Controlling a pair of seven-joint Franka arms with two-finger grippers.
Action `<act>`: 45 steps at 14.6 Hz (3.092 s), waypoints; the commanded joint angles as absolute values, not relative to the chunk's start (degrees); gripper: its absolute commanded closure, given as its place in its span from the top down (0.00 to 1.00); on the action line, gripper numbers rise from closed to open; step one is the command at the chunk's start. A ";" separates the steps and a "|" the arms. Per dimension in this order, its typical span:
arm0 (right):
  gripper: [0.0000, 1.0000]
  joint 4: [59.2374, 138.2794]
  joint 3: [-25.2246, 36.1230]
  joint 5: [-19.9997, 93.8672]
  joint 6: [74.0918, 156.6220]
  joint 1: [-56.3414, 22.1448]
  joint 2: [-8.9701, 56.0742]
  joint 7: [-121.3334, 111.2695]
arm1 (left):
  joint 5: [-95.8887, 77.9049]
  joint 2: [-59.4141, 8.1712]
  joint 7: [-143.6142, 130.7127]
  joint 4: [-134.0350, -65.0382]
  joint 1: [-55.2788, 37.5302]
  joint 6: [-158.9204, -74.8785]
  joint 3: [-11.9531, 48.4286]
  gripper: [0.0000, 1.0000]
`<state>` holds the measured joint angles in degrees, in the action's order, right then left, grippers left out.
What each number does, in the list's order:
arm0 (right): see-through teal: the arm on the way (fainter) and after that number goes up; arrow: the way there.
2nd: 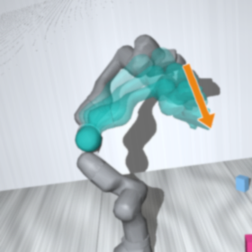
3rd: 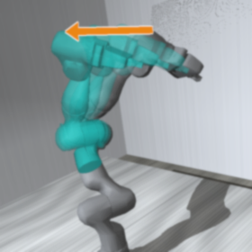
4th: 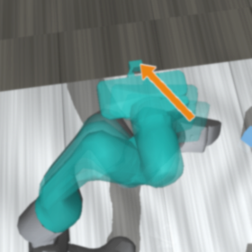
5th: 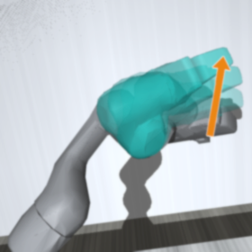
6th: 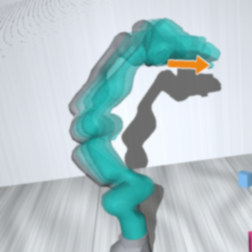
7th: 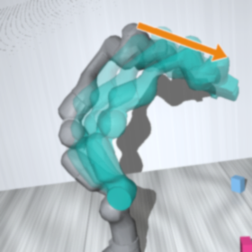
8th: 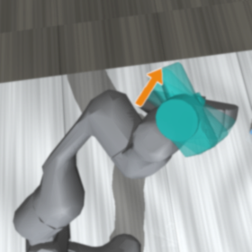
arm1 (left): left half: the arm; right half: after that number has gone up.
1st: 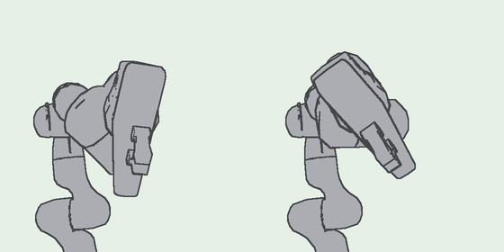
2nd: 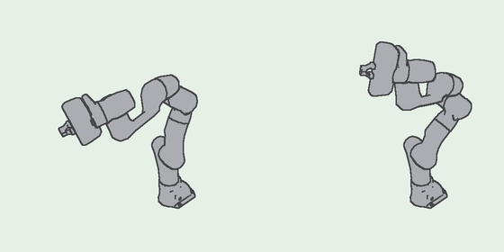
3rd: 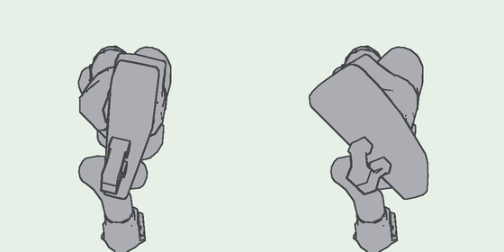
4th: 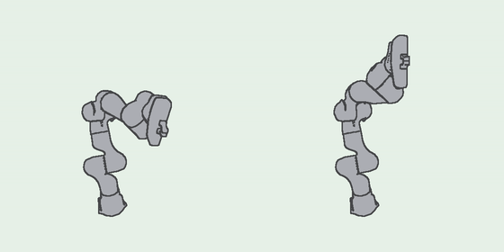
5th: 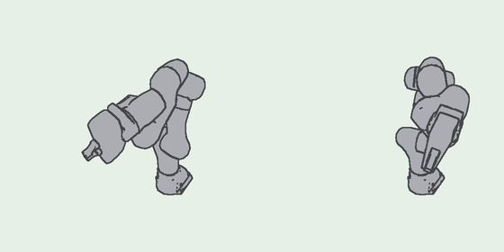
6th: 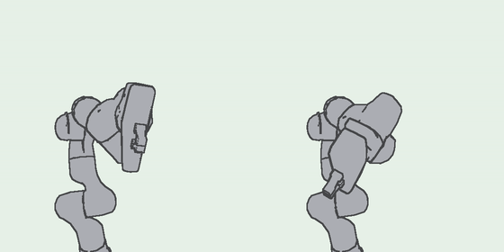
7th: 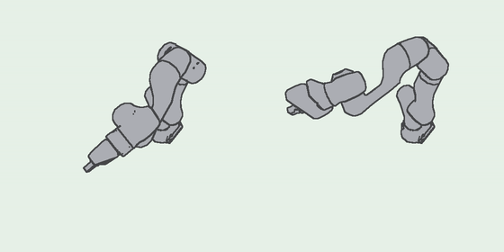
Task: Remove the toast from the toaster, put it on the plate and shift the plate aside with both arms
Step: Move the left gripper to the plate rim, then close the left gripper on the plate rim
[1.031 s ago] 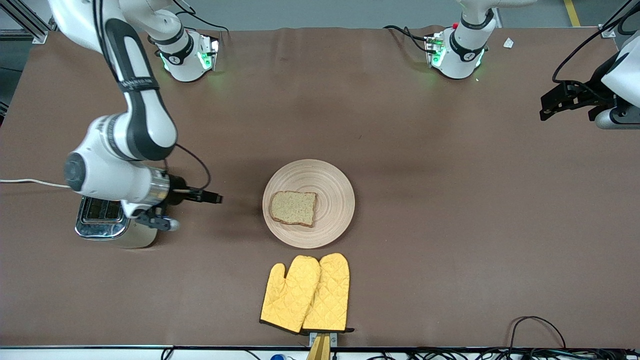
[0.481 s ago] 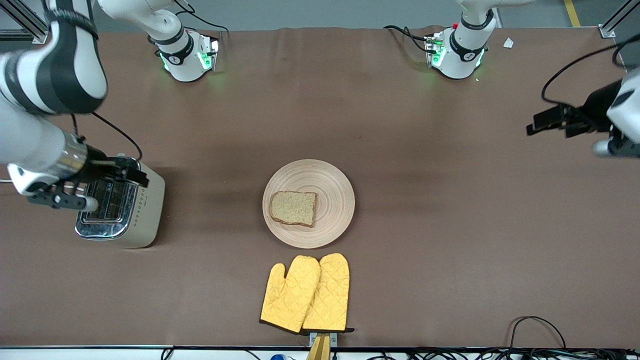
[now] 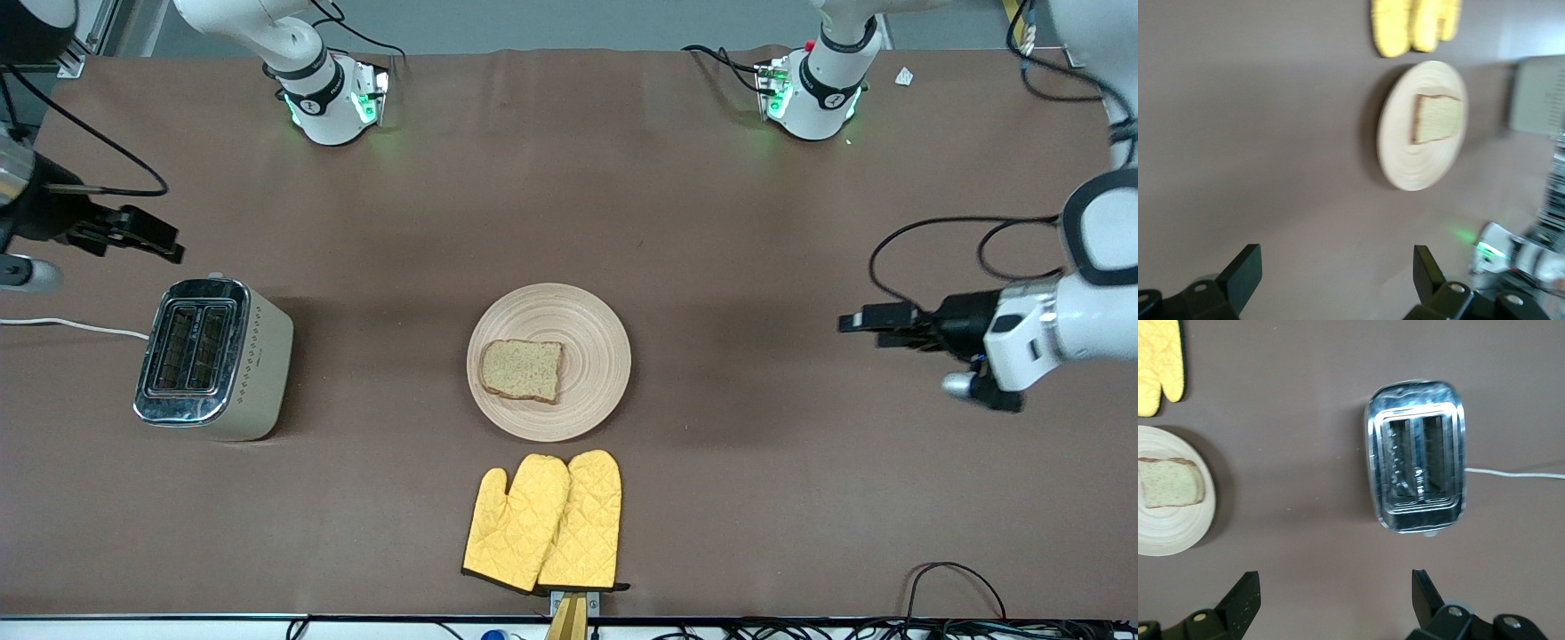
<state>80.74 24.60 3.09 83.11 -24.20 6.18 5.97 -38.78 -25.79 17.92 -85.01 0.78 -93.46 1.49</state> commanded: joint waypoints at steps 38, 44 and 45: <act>1.00 83.50 8.09 -1.05 86.84 -5.36 1.67 1.93 | -66.88 -50.27 35.94 -92.55 -13.18 -128.41 14.24 0.25; 1.00 83.58 8.09 -1.05 87.10 -5.36 1.67 2.02 | -67.06 -50.89 38.85 -92.29 -12.92 -129.02 14.33 0.11; 1.00 84.11 8.09 -1.05 87.36 -5.36 1.67 2.02 | -67.06 -50.71 38.85 -92.29 -12.83 -129.02 14.24 0.09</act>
<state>82.38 8.40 0.22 86.39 -5.15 2.56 1.88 -66.08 -50.09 37.31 -93.05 -12.93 -128.22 14.25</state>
